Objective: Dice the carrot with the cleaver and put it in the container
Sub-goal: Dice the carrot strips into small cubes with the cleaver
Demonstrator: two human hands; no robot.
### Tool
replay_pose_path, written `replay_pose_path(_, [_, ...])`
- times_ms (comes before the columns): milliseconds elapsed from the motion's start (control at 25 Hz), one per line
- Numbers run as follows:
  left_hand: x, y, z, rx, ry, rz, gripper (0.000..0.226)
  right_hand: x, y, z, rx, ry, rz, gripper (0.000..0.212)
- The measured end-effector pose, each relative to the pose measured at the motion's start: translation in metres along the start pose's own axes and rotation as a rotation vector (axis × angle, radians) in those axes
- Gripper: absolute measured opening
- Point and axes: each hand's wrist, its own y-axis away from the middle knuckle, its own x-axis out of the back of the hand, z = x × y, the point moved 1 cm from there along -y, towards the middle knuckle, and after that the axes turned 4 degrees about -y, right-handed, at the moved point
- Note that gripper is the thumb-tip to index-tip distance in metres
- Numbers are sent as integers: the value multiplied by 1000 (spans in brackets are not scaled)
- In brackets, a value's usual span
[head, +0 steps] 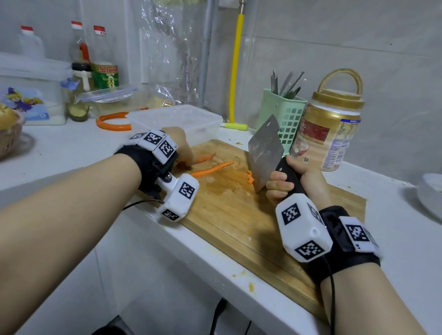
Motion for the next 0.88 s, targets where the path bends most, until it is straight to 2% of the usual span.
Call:
replay_pose_path(120, [-1,-2,9,-35,14,44,24,1,-1,-1,5,-8,-15,33])
replay_pose_path(280, [-8,-2,28,-117,90,-107,43,1,-2,1,-10,-30,-42,31])
replay_pose_path(440, [-14,-6,26,-125,58,-104,32,-2,-2,3,-33,-16,-75,22])
replay_pose_path(640, [-18,-3,24,-223,144,-139,24,-4,-4,3,-15,-38,-68,32])
replay_pose_path(880, [-25,-6,21,-288,292,-96,28,-14,-14,0,-1,-78,-83,33])
